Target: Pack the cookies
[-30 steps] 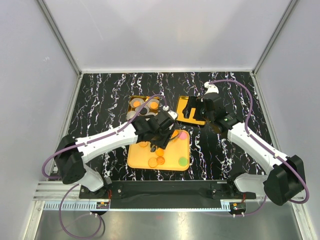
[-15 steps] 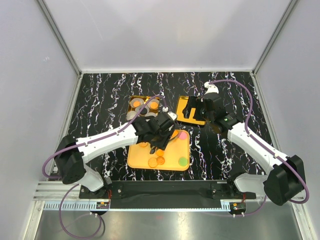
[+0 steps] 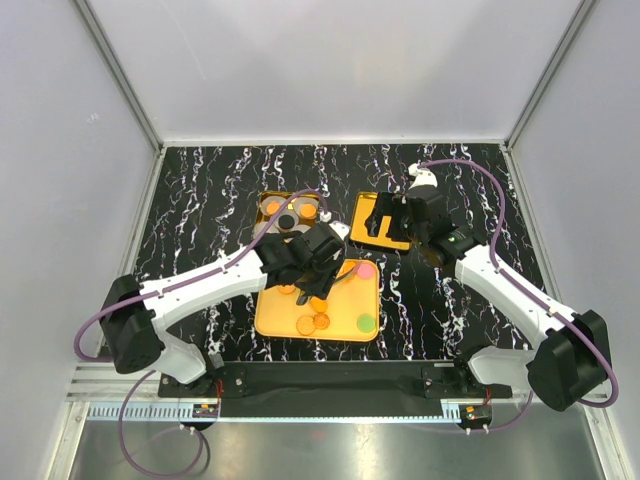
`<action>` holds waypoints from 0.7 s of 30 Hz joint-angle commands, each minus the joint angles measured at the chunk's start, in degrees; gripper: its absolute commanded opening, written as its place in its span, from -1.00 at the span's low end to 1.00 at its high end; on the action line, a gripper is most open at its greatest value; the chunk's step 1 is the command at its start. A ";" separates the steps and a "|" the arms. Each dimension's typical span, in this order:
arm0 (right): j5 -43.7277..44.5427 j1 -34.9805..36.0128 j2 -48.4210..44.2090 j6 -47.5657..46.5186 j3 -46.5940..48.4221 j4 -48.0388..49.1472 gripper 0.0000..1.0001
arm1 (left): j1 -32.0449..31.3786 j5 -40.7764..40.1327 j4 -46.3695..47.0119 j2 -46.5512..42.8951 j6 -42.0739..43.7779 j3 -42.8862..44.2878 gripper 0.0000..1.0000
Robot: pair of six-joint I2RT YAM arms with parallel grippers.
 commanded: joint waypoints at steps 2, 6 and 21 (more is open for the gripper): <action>0.95 0.08 -0.56 -0.49 1.95 1.04 0.99 | -0.21 -0.69 1.03 -1.88 -0.45 -0.19 -0.08; 0.86 0.08 -0.64 -0.49 1.95 1.04 0.99 | -0.21 0.10 1.30 -0.74 -0.02 0.34 -0.08; 1.13 0.08 -0.82 -0.49 1.86 0.96 0.99 | -0.21 1.33 1.74 1.29 0.95 0.25 -0.09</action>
